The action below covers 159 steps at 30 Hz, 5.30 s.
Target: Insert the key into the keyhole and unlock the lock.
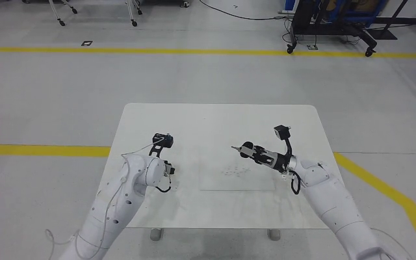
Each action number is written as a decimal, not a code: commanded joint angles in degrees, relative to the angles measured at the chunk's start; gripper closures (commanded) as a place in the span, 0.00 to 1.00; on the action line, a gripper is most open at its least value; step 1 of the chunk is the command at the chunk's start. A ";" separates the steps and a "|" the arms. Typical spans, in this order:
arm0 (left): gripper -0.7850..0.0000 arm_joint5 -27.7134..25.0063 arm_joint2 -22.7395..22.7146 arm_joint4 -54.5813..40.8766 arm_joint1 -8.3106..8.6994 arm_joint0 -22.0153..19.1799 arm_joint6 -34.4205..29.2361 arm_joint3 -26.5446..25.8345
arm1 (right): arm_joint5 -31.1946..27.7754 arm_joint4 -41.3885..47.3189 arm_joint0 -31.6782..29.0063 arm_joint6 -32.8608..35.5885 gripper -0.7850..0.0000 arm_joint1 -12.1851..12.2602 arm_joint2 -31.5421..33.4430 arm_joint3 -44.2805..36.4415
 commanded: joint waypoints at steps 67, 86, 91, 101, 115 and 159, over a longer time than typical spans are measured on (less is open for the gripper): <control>1.00 -30.78 -4.70 -60.79 -4.36 2.56 31.17 14.71 | 1.59 2.30 -2.73 -6.51 1.00 0.10 1.32 -7.04; 1.00 -37.19 -3.85 -91.24 -5.94 -0.83 14.68 31.56 | 6.33 5.21 -0.20 -16.57 1.00 -2.12 -2.14 -5.10; 1.00 -37.95 -0.83 -93.57 -6.94 -4.61 7.96 35.59 | 7.24 6.03 3.62 -18.13 1.00 -3.56 -4.59 -1.26; 1.00 -41.72 -0.22 -98.27 -7.55 -6.93 1.96 39.49 | 7.53 7.63 9.63 -16.63 1.00 -6.75 -10.81 4.99; 1.00 -42.46 0.02 -98.15 -7.88 -8.51 2.88 42.47 | 7.55 16.88 12.97 -2.84 1.00 -8.98 -14.73 10.16; 1.00 -19.88 -1.22 -95.26 -7.95 -10.12 21.94 37.79 | 9.71 25.82 7.16 9.01 1.00 -7.62 -9.30 4.83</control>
